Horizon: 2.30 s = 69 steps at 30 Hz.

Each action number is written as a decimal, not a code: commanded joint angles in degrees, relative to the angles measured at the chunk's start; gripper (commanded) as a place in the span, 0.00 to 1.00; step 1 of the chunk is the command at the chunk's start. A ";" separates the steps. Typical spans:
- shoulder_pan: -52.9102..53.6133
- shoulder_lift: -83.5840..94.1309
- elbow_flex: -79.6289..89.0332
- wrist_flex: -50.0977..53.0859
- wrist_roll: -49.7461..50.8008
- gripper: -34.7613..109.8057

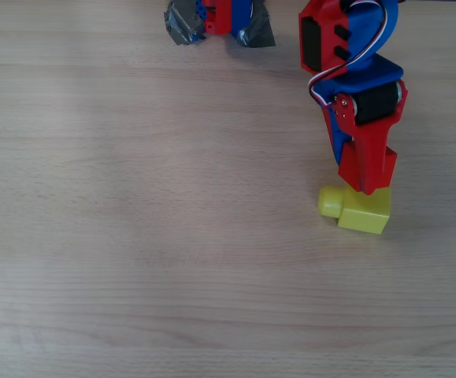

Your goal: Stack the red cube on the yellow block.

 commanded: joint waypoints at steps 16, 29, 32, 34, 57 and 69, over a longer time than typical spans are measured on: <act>1.67 -0.79 -11.60 -0.18 2.02 0.29; 1.49 -0.88 -11.60 2.11 3.16 0.34; 1.41 -0.70 -11.60 2.20 2.72 0.34; 1.23 -0.70 -11.43 2.20 2.64 0.35; 0.44 0.35 -10.28 3.34 1.76 0.40; 0.79 2.29 -9.58 3.16 2.55 0.40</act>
